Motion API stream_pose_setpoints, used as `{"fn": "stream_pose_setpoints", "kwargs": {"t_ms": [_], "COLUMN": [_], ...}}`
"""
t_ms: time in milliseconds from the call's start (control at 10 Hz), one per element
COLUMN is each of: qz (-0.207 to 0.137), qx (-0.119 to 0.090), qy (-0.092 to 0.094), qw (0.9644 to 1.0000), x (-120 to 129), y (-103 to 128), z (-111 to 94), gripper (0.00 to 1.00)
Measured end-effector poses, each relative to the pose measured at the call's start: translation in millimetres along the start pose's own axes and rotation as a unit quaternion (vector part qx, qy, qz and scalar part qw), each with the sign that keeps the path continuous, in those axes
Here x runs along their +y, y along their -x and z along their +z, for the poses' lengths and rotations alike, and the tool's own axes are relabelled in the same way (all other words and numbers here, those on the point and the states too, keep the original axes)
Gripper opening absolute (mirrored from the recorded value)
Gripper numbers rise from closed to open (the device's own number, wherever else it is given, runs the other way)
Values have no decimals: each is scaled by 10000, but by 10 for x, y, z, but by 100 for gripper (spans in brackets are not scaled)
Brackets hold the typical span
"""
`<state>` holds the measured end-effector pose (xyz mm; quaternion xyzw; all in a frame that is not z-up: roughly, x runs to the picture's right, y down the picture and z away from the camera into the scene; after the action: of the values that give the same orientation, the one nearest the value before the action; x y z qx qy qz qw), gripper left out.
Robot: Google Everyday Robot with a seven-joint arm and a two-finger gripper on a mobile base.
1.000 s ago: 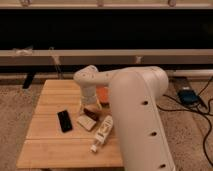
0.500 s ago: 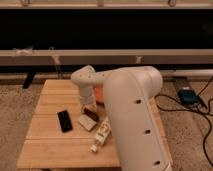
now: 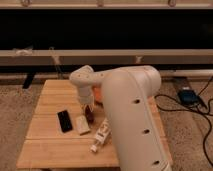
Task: Place the pepper on the white sponge
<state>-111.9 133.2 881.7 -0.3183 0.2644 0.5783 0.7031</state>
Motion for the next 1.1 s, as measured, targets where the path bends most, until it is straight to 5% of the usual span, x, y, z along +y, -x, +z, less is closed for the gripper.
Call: {"fn": "stream_pose_setpoints", "kwargs": {"t_ms": [600,1100], "qz": [-202,-410], "qx": [-273,-183], "qy": [208,345], "qw": [9992,9984], "x": [109,295], "y": [-229,-550], "z": [-394,-383], "gripper": [0,0]}}
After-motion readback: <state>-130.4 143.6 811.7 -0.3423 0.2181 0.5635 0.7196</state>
